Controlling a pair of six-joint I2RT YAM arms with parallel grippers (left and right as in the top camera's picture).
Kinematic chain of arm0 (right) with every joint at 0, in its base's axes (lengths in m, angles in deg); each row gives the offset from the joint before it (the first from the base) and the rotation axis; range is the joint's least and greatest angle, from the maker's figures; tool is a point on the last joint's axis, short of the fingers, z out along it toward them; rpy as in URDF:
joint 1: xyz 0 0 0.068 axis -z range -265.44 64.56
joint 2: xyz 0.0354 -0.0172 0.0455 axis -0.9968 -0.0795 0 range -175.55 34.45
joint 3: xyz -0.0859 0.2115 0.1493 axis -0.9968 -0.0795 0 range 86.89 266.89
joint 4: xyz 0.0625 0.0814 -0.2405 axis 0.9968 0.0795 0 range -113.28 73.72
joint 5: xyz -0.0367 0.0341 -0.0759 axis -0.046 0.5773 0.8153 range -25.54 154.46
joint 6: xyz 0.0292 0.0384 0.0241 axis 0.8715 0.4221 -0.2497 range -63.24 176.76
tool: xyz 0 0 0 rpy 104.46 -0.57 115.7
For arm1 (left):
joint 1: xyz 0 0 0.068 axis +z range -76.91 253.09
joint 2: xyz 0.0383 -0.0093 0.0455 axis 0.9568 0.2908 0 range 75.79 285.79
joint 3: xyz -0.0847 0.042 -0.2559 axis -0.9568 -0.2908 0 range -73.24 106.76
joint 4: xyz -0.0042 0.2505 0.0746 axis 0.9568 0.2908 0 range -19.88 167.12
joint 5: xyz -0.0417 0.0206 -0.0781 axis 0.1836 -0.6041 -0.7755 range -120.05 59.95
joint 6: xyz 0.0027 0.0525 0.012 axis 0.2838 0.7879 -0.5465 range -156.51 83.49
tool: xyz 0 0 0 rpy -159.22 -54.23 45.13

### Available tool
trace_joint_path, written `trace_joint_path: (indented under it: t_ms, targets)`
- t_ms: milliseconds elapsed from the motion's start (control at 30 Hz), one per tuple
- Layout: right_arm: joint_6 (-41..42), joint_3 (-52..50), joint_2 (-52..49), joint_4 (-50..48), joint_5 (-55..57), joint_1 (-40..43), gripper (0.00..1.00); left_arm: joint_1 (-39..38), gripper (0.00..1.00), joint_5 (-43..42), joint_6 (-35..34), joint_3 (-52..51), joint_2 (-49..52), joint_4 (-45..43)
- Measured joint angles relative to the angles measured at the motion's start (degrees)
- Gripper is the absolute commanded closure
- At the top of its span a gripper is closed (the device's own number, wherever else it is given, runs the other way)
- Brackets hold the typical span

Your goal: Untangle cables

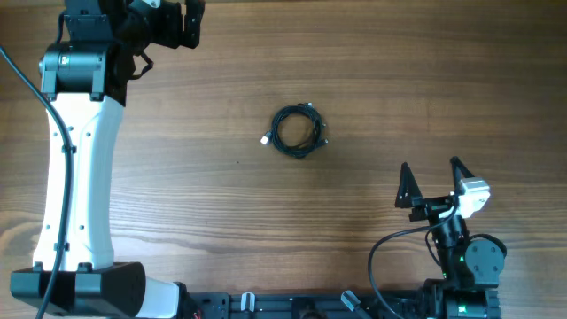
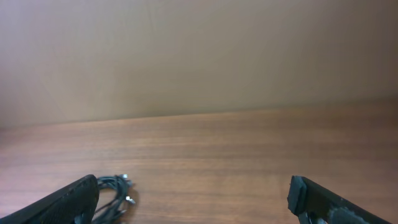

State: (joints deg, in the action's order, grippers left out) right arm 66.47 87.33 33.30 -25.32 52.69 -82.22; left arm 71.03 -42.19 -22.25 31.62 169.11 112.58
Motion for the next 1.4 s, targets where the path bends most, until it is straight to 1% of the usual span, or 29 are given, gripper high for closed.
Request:
trace_joint_path:
  t_ms: [67,167,333,467,667,733,767,933,1133,1333,1367,1400]
  targets:
    - [2.21,0.85,0.0,1.7,-0.2,0.0,0.0,0.0,0.0,0.0,0.0,0.0,0.0,0.0]
    - [3.78,5.07,-0.02,5.2,-0.2,0.0,0.0,0.0,0.0,0.0,-0.02,0.0,0.0,0.37]
    - [3.74,17.2,-1.53,12.52,-0.11,0.0,0.0,0.0,0.0,-0.22,-1.25,0.0,0.0,1.22]
    - [3.72,26.62,-7.13,16.39,0.04,0.0,0.0,0.0,0.0,-0.24,-1.73,0.0,0.0,1.27]
    - [3.54,39.71,-21.97,21.24,0.07,0.0,0.0,0.0,0.0,-0.42,-1.77,-0.11,0.0,0.24]
    - [2.95,44.81,-27.58,23.56,0.02,0.0,0.0,-0.02,0.0,-0.55,-1.84,-0.92,-0.02,-1.2]
    - [2.38,49.53,-32.2,25.38,0.02,0.0,0.0,-0.02,0.0,-0.59,-1.95,-1.27,-0.04,-1.57]
    - [0.81,61.9,-42.58,27.85,0.02,0.0,0.0,-1.09,0.0,-0.87,-2.86,-6.25,-0.04,-3.89]
    - [-0.85,76.32,-52.59,32.04,0.0,0.0,0.0,-4.44,0.0,-1.42,-3.8,-7.1,-0.04,-4.15]
    - [-2.97,95.54,-66.86,43.41,0.0,0.0,0.0,-6.64,0.0,-1.55,-4.09,-7.1,-0.04,-3.85]
    - [-3.65,97.11,-68.17,44.26,0.02,0.0,0.0,-6.82,0.0,-1.53,-4.13,-7.1,-0.04,-3.78]
    - [-4.07,101.79,-72.28,46.84,0.0,0.0,0.0,-6.95,0.0,-1.53,-4.42,-7.1,-0.02,-3.67]
